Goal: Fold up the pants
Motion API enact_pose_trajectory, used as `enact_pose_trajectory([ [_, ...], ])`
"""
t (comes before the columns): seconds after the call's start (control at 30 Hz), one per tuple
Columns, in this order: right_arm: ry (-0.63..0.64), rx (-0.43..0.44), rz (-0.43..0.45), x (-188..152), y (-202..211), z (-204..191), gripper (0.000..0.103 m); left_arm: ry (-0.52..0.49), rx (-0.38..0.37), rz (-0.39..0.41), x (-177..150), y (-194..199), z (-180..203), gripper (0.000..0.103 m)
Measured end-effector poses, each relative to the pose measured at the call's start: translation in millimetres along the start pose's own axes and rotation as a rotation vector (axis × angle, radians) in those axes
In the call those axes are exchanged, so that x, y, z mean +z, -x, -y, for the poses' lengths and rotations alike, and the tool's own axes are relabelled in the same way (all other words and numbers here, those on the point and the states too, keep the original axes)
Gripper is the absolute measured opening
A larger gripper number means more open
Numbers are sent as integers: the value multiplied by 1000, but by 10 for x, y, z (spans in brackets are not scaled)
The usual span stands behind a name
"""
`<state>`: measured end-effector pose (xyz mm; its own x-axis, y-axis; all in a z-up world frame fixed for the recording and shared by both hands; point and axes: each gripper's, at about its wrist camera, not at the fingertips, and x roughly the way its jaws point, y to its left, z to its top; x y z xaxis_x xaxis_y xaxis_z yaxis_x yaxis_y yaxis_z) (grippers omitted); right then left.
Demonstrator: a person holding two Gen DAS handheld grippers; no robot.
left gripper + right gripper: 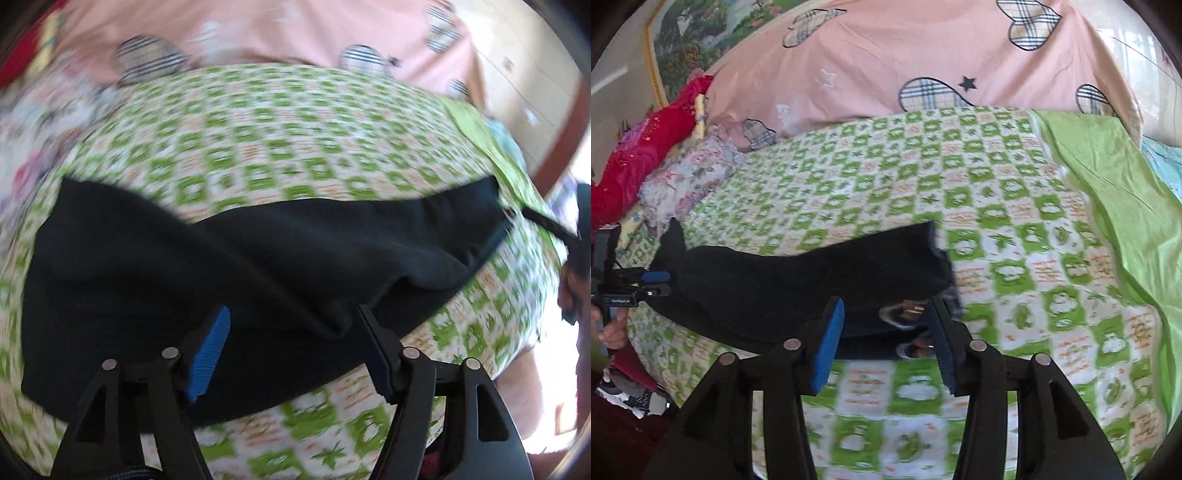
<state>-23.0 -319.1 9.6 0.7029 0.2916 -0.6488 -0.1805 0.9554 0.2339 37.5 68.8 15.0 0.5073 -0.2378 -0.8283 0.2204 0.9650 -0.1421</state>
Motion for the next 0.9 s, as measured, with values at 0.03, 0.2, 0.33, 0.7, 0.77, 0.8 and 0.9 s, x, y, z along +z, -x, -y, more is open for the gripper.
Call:
enact_pose_trajectory([
  [0.03,5,22,4,4,-20,-89,48,24,9,-2,8,15,-52,70],
  [0.2,66,150,-9,8,-222,-671,48,167,61,-46,91,53,-382,75],
  [0.33,154,258,-38,8,-440,-1257,48,263,88,-72,261,47,-559,75],
  [0.7,294,526,-122,-101,-986,-2477,48,424,251,-135,846,-158,-820,76],
  [0.77,315,535,-136,-109,-1111,-2635,48,440,291,-159,864,-264,-876,76],
  [0.8,333,523,-147,-116,-1191,-2716,48,445,303,-166,871,-302,-904,75],
  [0.9,365,519,-185,-123,-1392,-2836,48,441,349,-168,817,-370,-977,48],
])
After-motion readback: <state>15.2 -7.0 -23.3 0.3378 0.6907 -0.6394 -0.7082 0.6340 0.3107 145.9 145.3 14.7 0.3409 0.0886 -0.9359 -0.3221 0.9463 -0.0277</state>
